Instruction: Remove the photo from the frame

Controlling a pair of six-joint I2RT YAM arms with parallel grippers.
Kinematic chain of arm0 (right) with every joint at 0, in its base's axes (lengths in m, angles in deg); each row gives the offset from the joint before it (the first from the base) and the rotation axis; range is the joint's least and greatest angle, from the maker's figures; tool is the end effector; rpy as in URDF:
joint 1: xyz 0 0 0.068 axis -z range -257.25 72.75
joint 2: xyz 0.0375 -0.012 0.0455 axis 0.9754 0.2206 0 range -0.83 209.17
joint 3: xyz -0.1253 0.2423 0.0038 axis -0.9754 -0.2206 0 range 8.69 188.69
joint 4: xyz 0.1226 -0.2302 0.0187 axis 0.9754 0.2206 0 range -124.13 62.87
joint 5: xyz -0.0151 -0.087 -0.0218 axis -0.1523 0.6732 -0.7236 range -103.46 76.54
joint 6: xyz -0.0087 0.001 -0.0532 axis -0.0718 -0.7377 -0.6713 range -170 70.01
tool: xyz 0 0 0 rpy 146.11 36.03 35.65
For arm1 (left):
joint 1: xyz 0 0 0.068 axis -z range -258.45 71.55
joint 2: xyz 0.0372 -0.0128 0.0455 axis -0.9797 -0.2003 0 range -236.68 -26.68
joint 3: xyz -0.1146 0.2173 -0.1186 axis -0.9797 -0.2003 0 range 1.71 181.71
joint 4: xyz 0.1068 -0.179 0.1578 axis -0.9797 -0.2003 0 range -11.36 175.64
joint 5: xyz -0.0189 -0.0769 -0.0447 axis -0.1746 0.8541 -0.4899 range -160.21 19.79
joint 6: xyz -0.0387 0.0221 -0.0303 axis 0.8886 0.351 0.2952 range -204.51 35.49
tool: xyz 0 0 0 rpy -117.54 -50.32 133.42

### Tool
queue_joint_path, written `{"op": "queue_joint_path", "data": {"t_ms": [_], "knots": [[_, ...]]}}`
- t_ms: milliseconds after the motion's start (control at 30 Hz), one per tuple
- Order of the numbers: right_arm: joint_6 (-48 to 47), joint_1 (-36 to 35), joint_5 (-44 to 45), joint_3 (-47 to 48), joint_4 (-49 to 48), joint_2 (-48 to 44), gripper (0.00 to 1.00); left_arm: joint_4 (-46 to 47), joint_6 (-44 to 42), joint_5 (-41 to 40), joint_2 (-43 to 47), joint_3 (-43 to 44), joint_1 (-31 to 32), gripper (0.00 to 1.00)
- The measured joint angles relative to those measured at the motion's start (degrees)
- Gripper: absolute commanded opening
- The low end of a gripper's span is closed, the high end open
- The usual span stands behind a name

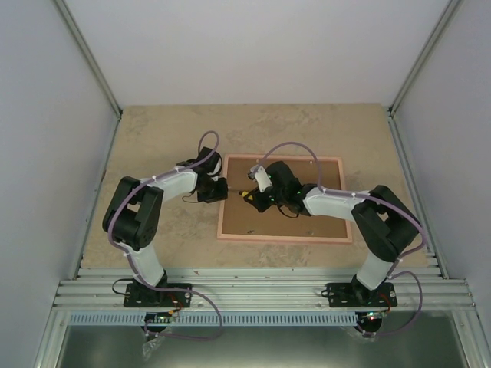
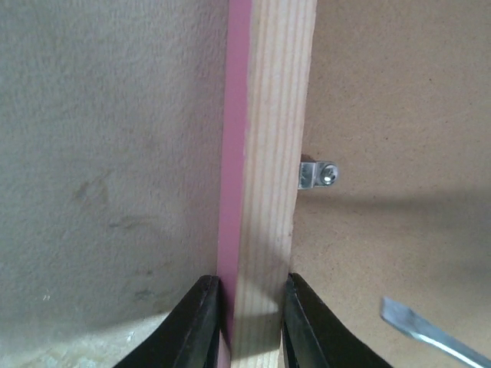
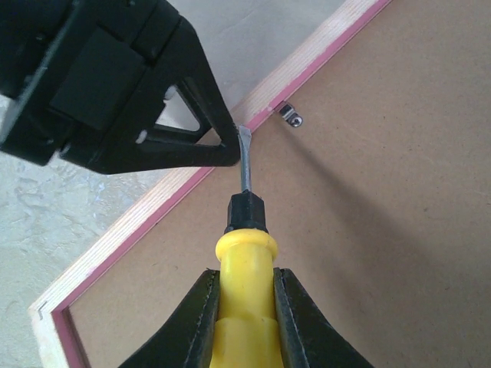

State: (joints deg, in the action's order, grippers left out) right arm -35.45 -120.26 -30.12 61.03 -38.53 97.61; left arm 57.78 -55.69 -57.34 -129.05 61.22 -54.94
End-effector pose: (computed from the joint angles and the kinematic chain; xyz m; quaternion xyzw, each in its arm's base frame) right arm 0.2509 0.2480 0.1678 -0.2794 0.8606 0.3107 0.2912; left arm 0.3020 -0.1400 0.1461 -0.0267 0.9795 -0.1725 0.1007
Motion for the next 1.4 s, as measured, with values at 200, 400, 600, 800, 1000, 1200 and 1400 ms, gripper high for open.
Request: {"op": "queue_joint_path", "data": {"t_ms": [200,400,600,800,1000,1200,1400], "knots": [[-0.04,0.00,-0.31,0.55,-0.28,2.62,0.01,0.11,0.02,-0.07,0.55,-0.63,0.37,0.16],[-0.09,0.00,-0.37,1.33,-0.48,4.44,0.00,0.04,-0.09,-0.13,0.55,-0.63,0.39,0.12],[-0.13,0.00,-0.46,2.93,-1.11,6.56,0.00,-0.15,-0.48,-0.28,0.55,-0.50,0.46,0.09],[0.07,0.02,1.07,4.52,-1.14,7.30,0.00,-0.52,-0.66,-0.33,0.44,-0.20,0.50,0.07],[0.33,0.13,2.51,5.68,-1.51,8.37,0.00,-0.92,-0.74,-0.33,0.33,0.07,0.55,0.06],[0.50,0.13,2.36,5.75,-1.95,9.01,0.00,-0.92,-0.74,-0.33,0.33,0.07,0.57,0.05],[0.48,0.13,1.84,5.66,-2.14,8.96,0.00,-0.92,-0.74,-0.33,0.33,0.07,0.57,0.05]]}}
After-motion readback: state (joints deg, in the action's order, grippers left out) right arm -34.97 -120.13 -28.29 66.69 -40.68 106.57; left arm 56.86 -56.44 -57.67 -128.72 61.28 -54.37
